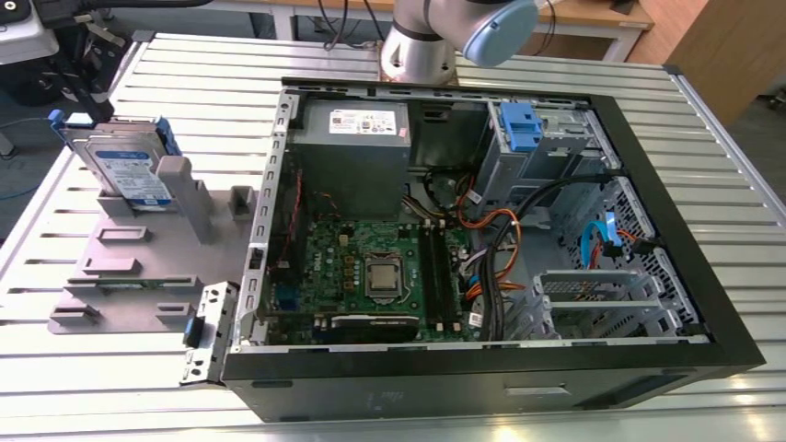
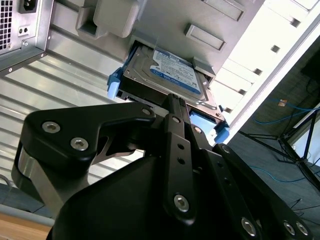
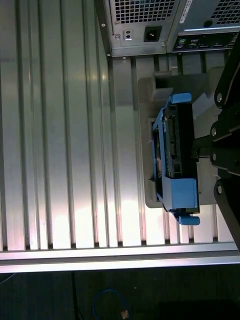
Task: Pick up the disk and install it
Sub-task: 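Pick up the disk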
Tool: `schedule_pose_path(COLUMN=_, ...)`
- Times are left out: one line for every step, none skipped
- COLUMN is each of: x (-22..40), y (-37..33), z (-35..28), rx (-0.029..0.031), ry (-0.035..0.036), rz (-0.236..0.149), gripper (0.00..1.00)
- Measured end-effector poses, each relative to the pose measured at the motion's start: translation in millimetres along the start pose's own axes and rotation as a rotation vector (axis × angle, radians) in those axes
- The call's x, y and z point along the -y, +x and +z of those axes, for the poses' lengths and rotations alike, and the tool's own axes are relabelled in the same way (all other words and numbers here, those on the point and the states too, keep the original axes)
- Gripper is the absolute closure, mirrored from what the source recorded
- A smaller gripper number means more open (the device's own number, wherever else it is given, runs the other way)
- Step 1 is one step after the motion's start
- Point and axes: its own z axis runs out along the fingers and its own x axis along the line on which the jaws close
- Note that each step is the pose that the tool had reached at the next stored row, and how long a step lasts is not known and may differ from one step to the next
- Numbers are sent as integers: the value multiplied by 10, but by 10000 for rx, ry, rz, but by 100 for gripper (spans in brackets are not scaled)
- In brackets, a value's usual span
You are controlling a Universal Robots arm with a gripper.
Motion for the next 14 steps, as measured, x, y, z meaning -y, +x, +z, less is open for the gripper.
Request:
schedule_pose_path(x=0, y=0, z=0, rx=1, ry=0, rz=0, gripper=89)
schedule_pose_path(x=0, y=0, z=0, rx=0, ry=0, rz=0, gripper=89)
schedule_pose_path(x=0, y=0, z=0, rx=0, ry=0, rz=0, gripper=89)
schedule_pose_path(x=0, y=0, z=1, rx=0, ry=0, rz=0, gripper=89)
schedule_pose_path(x=0, y=0, z=1, rx=0, ry=0, rz=-9, gripper=89)
schedule_pose_path(x=0, y=0, z=1, rx=-1, ry=0, rz=-32, gripper=89)
schedule_pose_path(x=0, y=0, z=1, rx=-3, ry=-1, rz=-70, gripper=89)
schedule_pose_path(x=0, y=0, z=1, rx=-5, ry=-3, rz=-124, gripper=89)
schedule_pose_path(x=0, y=0, z=1, rx=-7, ry=-4, rz=-182, gripper=89)
schedule_pose_path(x=0, y=0, z=1, rx=-10, ry=-5, rz=-241, gripper=89)
schedule_pose_path(x=0, y=0, z=1, rx=-13, ry=-7, rz=-301, gripper=89)
schedule_pose_path(x=0, y=0, z=1, rx=-15, ry=-8, rz=-353, gripper=89)
schedule_pose_path(x=0, y=1, z=1, rx=-16, ry=-10, rz=-400, gripper=89)
schedule_pose_path(x=0, y=0, z=1, rx=-19, ry=-10, rz=-443, gripper=89)
